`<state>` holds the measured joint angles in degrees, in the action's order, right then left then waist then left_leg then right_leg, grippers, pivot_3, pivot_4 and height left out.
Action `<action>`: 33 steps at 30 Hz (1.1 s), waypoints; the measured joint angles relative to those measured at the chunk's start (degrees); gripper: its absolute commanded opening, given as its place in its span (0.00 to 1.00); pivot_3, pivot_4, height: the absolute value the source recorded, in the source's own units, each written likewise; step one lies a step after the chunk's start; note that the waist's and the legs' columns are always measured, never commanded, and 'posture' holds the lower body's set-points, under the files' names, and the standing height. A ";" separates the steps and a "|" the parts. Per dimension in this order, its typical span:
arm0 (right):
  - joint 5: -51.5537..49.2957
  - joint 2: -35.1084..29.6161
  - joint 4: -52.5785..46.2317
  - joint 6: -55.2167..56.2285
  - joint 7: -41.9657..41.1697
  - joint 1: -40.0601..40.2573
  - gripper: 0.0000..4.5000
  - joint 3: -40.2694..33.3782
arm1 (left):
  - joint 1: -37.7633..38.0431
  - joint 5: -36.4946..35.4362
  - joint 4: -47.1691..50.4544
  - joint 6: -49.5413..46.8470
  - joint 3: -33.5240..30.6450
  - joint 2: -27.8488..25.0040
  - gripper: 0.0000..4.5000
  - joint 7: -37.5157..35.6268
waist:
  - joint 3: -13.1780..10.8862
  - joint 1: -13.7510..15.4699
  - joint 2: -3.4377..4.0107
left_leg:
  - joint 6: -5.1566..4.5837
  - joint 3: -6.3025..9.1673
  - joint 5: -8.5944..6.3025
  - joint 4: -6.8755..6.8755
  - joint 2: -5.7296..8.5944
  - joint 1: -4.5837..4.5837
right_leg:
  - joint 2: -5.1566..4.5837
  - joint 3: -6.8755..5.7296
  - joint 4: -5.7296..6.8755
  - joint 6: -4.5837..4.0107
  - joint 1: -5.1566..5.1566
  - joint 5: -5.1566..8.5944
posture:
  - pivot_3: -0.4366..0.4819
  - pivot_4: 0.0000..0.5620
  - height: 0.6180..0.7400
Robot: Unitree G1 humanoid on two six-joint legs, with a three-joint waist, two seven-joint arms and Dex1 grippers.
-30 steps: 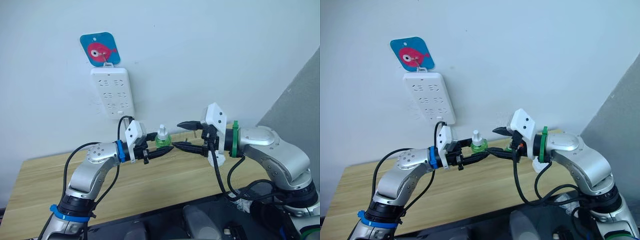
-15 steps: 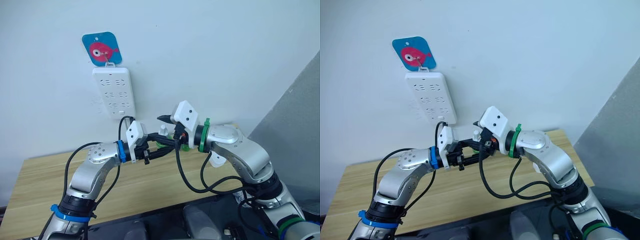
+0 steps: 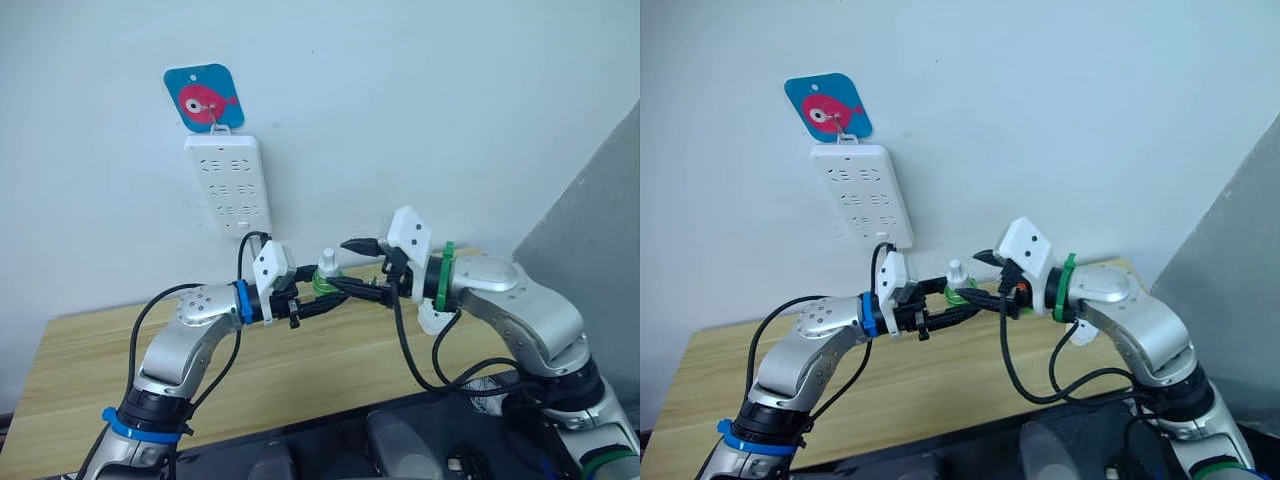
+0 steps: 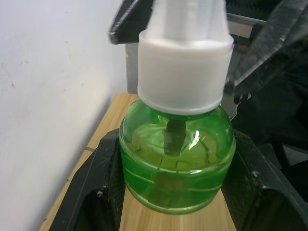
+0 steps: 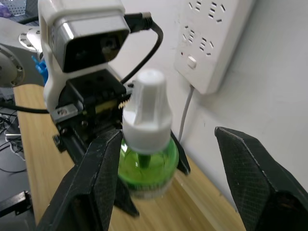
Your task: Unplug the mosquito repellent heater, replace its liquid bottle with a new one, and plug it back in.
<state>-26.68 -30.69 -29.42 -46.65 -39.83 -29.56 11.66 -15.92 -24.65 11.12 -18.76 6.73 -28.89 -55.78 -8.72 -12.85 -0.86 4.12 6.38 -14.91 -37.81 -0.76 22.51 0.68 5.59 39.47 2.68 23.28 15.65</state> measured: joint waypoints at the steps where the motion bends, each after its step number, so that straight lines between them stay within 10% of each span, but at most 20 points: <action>1: -0.48 -1.41 -0.09 -0.20 -0.66 0.22 0.71 -0.97 | -0.01 0.00 0.01 0.00 0.05 0.00 0.51 -0.04 | 0.00 0.02 0.00 | 0.00 0.00 0.00 0.00 0.00 0.00 | 0.00 0.00 -0.01 0.00 0.00 0.00 | 0.18 0.17 0.95; 20: -4.88 5.82 -0.81 -3.89 2.67 -3.84 0.71 1.31 | 0.03 0.00 0.21 0.00 0.19 -0.15 0.51 -0.05 | 0.00 -0.19 0.00 | 0.00 0.00 0.00 0.01 -0.01 0.00 | 0.01 0.01 -0.01 -0.01 0.00 0.00 | 0.20 0.18 0.95; 29: -4.12 6.61 0.33 -3.19 2.34 -3.99 0.08 1.79 | 0.62 0.26 -0.02 0.10 0.19 -0.11 0.51 0.15 | 0.00 -0.20 0.01 | -0.01 0.00 0.00 0.01 -0.01 -0.01 | 0.01 0.00 0.00 0.01 0.00 0.00 | 0.20 0.18 0.95; 33: -4.16 6.68 0.36 -2.94 2.19 -3.98 0.07 1.83 | 0.70 0.33 -0.02 0.39 0.14 -0.13 0.51 0.10 | 0.00 -0.17 0.01 | -0.01 0.01 0.00 0.01 -0.01 0.00 | 0.01 -0.01 -0.01 0.00 0.00 0.00 | 0.20 0.18 0.95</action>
<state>-30.84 -24.01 -29.05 -49.58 -37.64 -33.54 13.50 -15.22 -24.31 11.11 -18.37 6.87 -29.01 -55.68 -8.72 -13.02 -0.85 4.11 6.40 -14.91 -37.80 -0.78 22.51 0.69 5.59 39.47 2.68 23.28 15.65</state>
